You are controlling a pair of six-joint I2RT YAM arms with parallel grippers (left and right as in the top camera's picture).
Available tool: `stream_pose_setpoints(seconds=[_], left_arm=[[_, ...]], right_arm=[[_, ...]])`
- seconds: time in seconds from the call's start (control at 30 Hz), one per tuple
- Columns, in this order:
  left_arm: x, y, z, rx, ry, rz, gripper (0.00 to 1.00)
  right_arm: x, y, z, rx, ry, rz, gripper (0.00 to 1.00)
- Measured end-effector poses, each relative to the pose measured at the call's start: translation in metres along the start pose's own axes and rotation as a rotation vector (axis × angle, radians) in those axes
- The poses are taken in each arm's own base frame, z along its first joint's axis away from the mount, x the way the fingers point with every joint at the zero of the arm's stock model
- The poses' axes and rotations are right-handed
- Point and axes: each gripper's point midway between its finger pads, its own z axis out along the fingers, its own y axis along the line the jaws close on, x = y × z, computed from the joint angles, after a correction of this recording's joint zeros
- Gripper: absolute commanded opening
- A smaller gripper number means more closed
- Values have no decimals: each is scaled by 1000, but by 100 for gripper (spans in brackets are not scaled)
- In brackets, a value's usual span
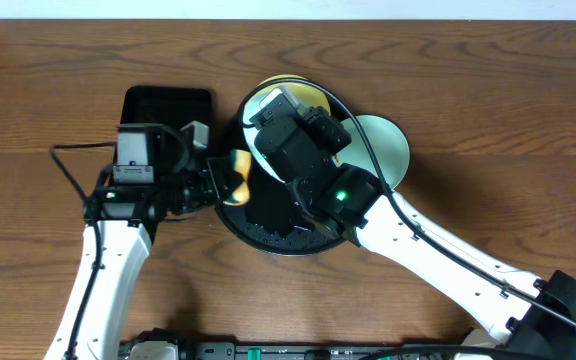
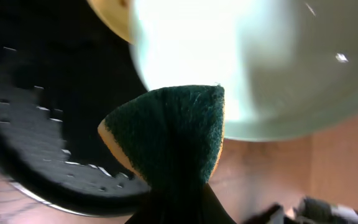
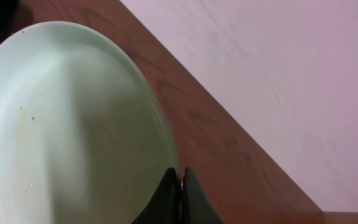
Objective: Clean dirty plates on tray and stack at the side
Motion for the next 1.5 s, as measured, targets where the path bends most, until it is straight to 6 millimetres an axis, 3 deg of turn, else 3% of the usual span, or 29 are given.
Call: stream_pose_setpoints(seconds=[0.23, 0.4, 0.63, 0.8, 1.17, 1.5], left_arm=[[10, -19, 10, 57, 47, 52, 7], [11, -24, 29, 76, 76, 85, 8], [-8, -21, 50, 98, 47, 119, 7], [-26, -21, 49, 109, -17, 148, 7], [-41, -4, 52, 25, -76, 148, 7], [-68, 10, 37, 6, -175, 135, 7]], right_arm=[[-1, 3, 0, -17, -5, 7, 1], [-3, 4, 0, -22, -14, 14, 1], [-6, 5, -1, -23, -22, 19, 1], [-8, 7, -3, -29, -31, 19, 1], [-11, 6, -3, -26, -43, 39, 1], [-12, 6, -3, -26, -46, 45, 1]])
